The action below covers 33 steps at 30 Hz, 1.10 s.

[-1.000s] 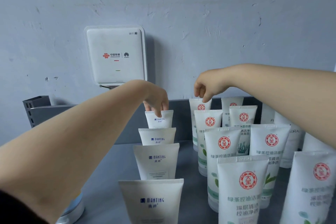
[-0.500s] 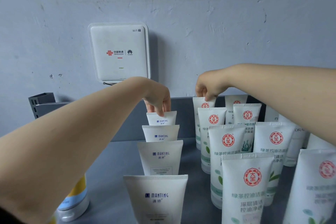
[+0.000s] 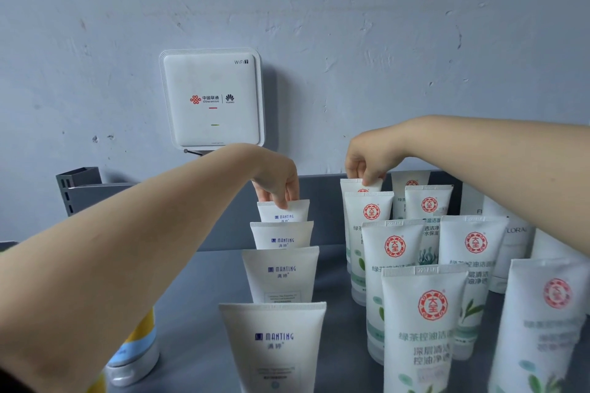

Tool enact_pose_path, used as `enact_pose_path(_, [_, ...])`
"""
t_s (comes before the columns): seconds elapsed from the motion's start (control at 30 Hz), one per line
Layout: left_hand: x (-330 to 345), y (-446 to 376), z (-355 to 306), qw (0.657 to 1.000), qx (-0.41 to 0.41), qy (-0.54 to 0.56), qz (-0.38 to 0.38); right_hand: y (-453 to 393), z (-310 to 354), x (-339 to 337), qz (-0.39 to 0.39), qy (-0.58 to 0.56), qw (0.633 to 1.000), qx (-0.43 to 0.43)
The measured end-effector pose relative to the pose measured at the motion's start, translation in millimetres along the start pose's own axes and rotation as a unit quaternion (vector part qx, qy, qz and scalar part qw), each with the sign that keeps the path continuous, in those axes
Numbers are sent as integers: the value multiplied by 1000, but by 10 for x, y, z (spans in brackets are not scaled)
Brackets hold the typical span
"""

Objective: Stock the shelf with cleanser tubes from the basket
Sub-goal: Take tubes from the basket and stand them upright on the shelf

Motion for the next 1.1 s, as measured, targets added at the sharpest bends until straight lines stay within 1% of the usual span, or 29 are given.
enact_pose_path(0.13, [-27,31,-52,1000,5,3,-12,94,49,-76,-12,17,1000,1])
enact_pose_path(0.17, [-74,62,-78,1000,8,7,-27,153,50,-144,-29,15,999,-3])
enact_pose_path(0.23, [-230,175,-149,996,11,12,-83,343,36,-310,-76,6,997,-13])
enact_pose_path(0.3, [-393,358,-280,989,21,25,-141,610,5,-452,-117,-7,993,-24])
enact_pose_path(0.37, [-495,577,-452,982,32,45,-180,901,-54,-528,-148,-21,988,-30])
enact_pose_path(0.5, [-585,1026,-858,965,46,78,-248,1425,-177,-532,-184,-39,981,-52])
enact_pose_path(0.6, [-525,1297,-1192,953,63,109,-276,1739,-241,-450,-195,-50,978,-62])
enact_pose_path(0.7, [-364,1467,-1452,952,78,107,-276,2018,-217,-318,-202,-90,970,-98])
enact_pose_path(0.77, [-221,1529,-1549,958,77,95,-260,2158,-137,-160,-178,-116,969,-129])
enact_pose_path(0.87, [-20,1563,-1587,968,65,76,-231,2237,-6,91,-130,-90,975,-154])
enact_pose_path(0.93, [64,1563,-1576,972,62,72,-217,2234,70,221,-112,-82,977,-163])
enact_pose_path(1.1, [221,1570,-1453,982,55,66,-168,2130,144,439,-91,-79,978,-168])
Point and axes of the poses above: each hand's wrist, its own y-axis away from the middle knuckle, its own x-axis out of the palm, z = x × y, the point moved 9 cm from there along -y, towards the middle knuckle, and after that the axes turned 5 degrees about -x, right-handed, at the moved point
